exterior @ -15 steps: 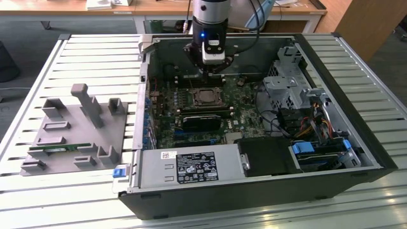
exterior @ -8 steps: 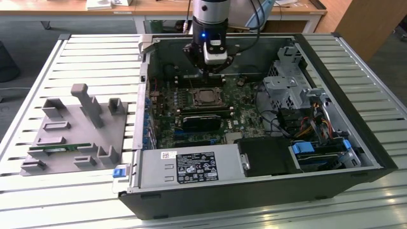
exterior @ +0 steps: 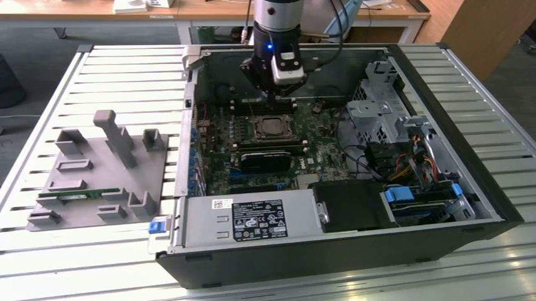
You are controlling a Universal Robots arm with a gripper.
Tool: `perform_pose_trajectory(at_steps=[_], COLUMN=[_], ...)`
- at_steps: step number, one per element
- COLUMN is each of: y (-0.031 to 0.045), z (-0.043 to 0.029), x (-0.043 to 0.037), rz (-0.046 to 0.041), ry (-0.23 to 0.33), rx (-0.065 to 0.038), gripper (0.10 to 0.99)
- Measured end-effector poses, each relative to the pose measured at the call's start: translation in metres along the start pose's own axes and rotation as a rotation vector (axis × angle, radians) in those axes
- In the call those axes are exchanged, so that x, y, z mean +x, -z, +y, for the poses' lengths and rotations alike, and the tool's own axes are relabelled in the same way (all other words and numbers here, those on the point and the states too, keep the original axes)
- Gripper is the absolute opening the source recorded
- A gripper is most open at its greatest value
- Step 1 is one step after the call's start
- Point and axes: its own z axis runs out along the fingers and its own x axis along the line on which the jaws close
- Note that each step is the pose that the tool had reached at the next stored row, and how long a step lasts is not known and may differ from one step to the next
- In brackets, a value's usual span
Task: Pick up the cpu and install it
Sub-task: 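Install the first cpu locking lever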
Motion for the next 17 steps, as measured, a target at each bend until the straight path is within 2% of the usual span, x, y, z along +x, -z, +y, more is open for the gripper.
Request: perform_pose_trajectory(at_steps=[8, 17], y=[0.0, -0.0002], z=[0.0, 0.0], x=[0.0, 0.0], rz=[0.0008, 0.0019], ry=[0.095, 0.238], rx=[-0.001, -0.003], gripper=[0.106, 0.106])
